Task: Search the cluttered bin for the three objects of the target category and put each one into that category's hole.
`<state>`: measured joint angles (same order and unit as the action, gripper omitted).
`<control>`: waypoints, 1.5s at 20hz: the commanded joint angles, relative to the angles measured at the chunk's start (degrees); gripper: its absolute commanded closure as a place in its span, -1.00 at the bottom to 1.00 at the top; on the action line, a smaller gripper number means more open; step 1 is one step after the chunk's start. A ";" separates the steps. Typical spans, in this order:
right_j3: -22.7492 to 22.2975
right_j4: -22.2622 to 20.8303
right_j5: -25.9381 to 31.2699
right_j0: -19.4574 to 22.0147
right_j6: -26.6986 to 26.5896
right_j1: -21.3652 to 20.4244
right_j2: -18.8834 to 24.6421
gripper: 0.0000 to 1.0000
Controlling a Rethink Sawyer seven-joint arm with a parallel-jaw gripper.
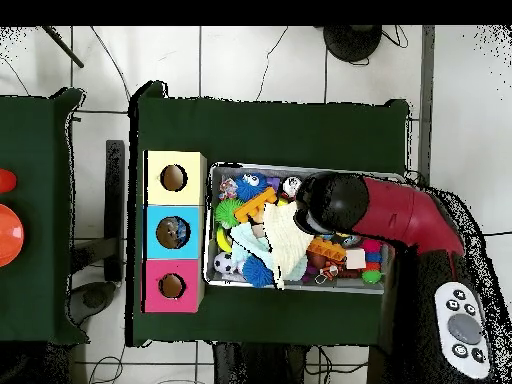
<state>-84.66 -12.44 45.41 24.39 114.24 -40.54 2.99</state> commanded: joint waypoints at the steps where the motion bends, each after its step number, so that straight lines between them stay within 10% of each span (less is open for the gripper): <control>1: -4.53 1.15 -3.23 3.54 -1.18 -1.51 3.72 -1.00; 2: -4.68 -2.97 -2.93 6.62 -14.56 -1.82 7.88 -1.00; 21: -5.84 -5.70 0.32 11.12 -12.28 -1.01 13.59 -1.00; 30: -4.12 -10.77 -7.51 10.81 -8.91 3.72 12.62 -1.00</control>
<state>-85.49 -16.89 44.49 34.53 114.23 -41.94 11.21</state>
